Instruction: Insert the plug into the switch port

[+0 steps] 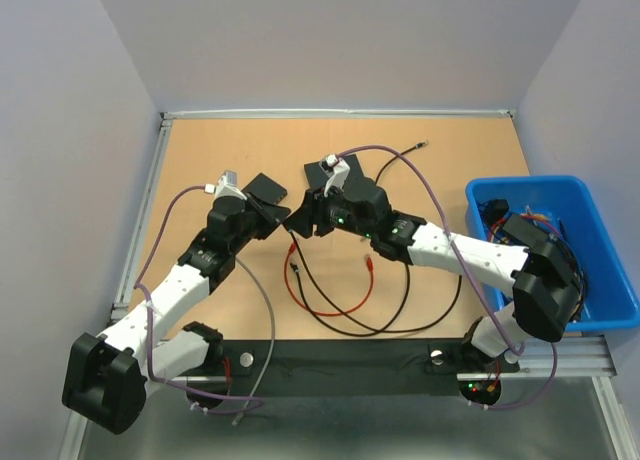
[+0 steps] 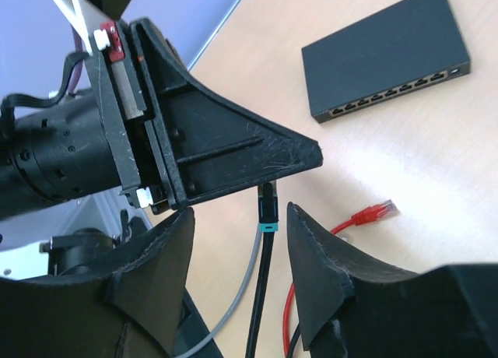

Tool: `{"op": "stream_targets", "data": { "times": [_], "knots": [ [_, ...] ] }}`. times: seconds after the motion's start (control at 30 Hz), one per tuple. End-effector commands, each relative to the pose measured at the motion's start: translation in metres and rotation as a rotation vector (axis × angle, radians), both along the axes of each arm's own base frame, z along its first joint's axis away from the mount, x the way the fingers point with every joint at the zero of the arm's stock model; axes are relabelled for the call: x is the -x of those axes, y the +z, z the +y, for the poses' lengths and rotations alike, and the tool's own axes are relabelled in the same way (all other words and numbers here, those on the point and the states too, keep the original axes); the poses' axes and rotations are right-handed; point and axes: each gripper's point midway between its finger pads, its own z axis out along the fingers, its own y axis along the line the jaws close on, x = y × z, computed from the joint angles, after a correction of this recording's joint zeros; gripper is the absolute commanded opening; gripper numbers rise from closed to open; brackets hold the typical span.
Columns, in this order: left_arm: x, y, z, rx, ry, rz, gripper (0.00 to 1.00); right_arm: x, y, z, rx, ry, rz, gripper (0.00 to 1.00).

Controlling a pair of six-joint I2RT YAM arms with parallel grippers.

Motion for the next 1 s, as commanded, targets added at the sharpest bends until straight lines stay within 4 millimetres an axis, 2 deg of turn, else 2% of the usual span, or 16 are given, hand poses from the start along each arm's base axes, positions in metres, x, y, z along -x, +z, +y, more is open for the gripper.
{"op": "stream_targets", "data": {
  "times": [0.0,0.17,0.43,0.63,0.73,0.83,0.97],
  "knots": [
    [-0.010,0.039,0.003,0.060,0.061,-0.083,0.00,-0.004,0.016,-0.007,-0.009,-0.044,-0.059,0.55],
    [-0.012,0.045,0.002,0.074,0.064,-0.101,0.00,-0.003,0.002,-0.002,0.013,-0.024,-0.029,0.48],
    [-0.012,0.048,0.001,0.096,0.063,-0.125,0.00,0.003,-0.009,0.009,0.018,0.040,0.009,0.46],
    [-0.013,0.052,-0.001,0.097,0.053,-0.142,0.00,0.007,-0.023,0.015,0.034,0.071,0.036,0.41],
    [-0.013,0.053,0.000,0.097,0.056,-0.143,0.00,0.007,-0.026,0.014,0.038,0.067,0.042,0.35],
    [-0.013,0.048,0.000,0.092,0.056,-0.134,0.00,0.005,-0.025,0.013,0.037,0.055,0.038,0.23],
    [-0.012,0.044,0.001,0.090,0.059,-0.128,0.00,0.002,-0.019,0.012,0.029,0.035,0.027,0.22]
  ]
}}
